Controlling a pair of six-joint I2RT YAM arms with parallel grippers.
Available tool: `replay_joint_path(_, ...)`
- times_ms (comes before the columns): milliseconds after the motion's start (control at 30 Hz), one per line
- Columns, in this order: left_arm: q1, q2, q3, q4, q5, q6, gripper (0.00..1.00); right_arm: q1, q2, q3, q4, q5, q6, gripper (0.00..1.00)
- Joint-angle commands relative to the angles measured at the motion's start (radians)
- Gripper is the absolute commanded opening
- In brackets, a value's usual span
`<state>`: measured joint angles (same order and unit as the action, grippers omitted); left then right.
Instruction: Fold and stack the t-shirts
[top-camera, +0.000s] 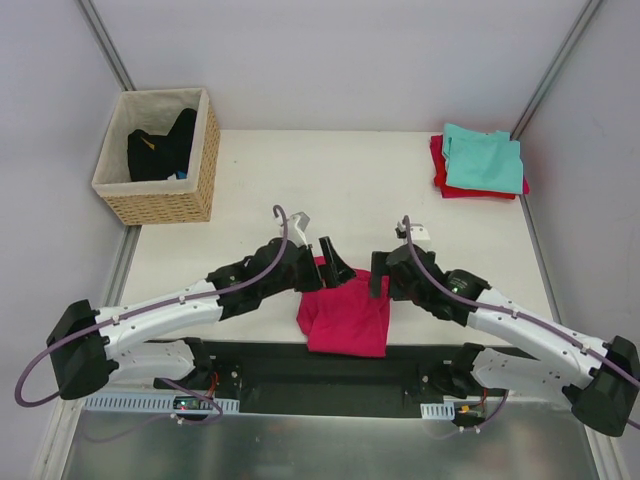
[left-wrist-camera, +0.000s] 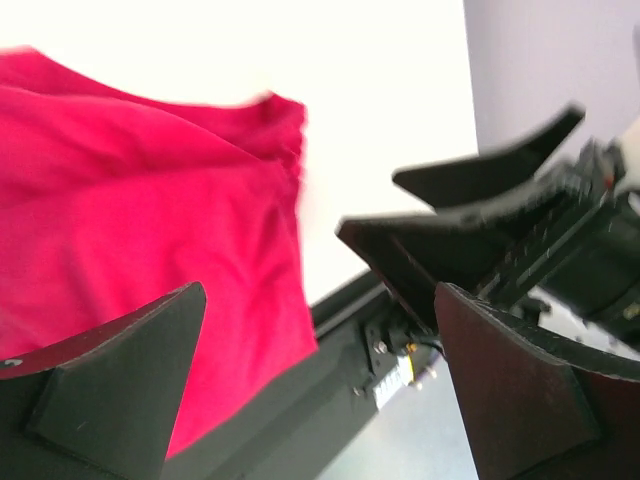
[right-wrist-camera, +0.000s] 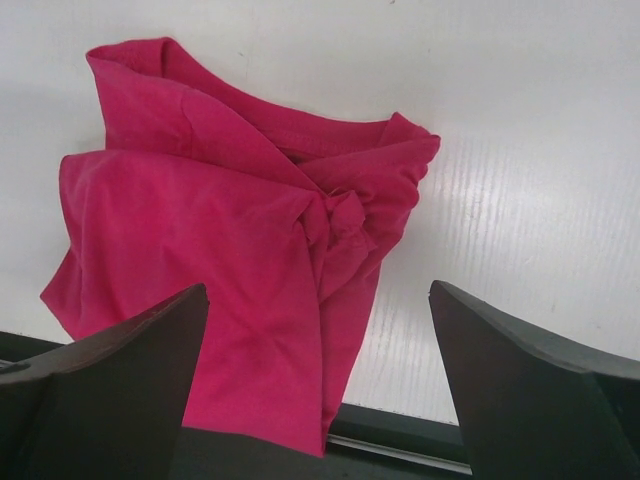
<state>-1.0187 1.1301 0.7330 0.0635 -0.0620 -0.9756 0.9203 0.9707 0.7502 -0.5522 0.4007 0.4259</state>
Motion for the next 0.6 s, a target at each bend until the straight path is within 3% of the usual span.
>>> replay_joint_path(0, 0.072, -0.021, -0.059, -0.085, 0.004, 0.048, 0.99, -0.005, 0.029, -0.048, 0.104, -0.074, 0.011, 0.97)
replay_joint_path(100, 0.112, 0.000, -0.083, -0.083, 0.030, 0.051, 0.99, -0.005, 0.055, -0.055, 0.158, -0.112, 0.016, 0.99)
replay_joint_path(167, 0.115, 0.022, -0.084, -0.082, 0.031, 0.057, 0.99, -0.006, 0.078, -0.051, 0.172, -0.117, 0.016, 0.92)
replay_joint_path(300, 0.118, 0.072, -0.081, -0.067, 0.047, 0.057, 0.99, -0.006, 0.109, -0.041, 0.179, -0.109, 0.011, 0.69)
replay_joint_path(333, 0.118, 0.089, -0.086, -0.067, 0.050, 0.054, 0.99, -0.006, 0.114, -0.040, 0.181, -0.100, 0.014, 0.56)
replay_joint_path(433, 0.123, 0.121, -0.096, -0.004, 0.060, 0.048, 0.99, -0.015, 0.132, -0.043, 0.193, -0.100, 0.013, 0.38)
replay_joint_path(567, 0.124, 0.152, -0.104, 0.027, 0.093, 0.046, 0.99, -0.024, 0.161, -0.051, 0.216, -0.114, 0.013, 0.35)
